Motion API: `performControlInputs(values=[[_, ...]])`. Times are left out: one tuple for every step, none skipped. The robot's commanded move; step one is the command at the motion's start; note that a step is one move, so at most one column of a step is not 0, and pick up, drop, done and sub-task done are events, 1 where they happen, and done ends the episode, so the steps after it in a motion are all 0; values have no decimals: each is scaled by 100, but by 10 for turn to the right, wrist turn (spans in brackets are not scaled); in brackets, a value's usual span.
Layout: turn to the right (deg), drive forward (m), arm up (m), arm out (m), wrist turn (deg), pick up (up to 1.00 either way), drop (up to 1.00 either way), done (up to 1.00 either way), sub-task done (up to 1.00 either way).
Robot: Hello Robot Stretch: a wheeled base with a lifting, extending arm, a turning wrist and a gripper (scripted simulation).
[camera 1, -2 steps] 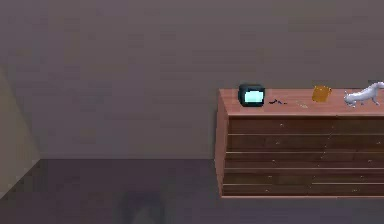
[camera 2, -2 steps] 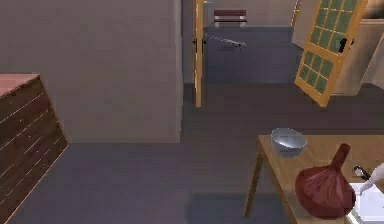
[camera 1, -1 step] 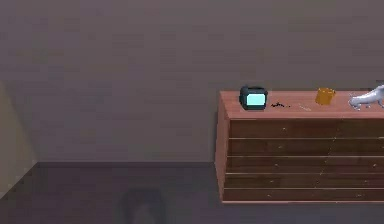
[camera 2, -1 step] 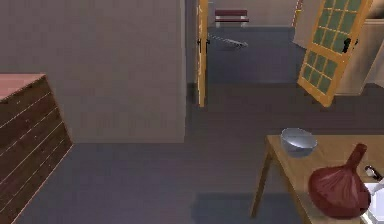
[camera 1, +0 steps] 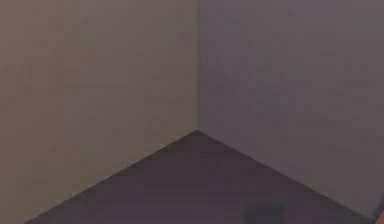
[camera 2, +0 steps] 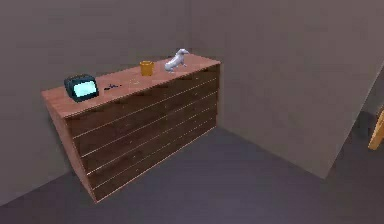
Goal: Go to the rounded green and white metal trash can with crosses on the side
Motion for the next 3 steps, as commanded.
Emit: performControlInputs(values=[[-150, 0, 0, 0, 0, 0, 0, 0, 0], [0, 50, 0, 0, 0, 0, 0, 0, 0], [-450, 0, 0, 0, 0, 0, 0, 0, 0]])
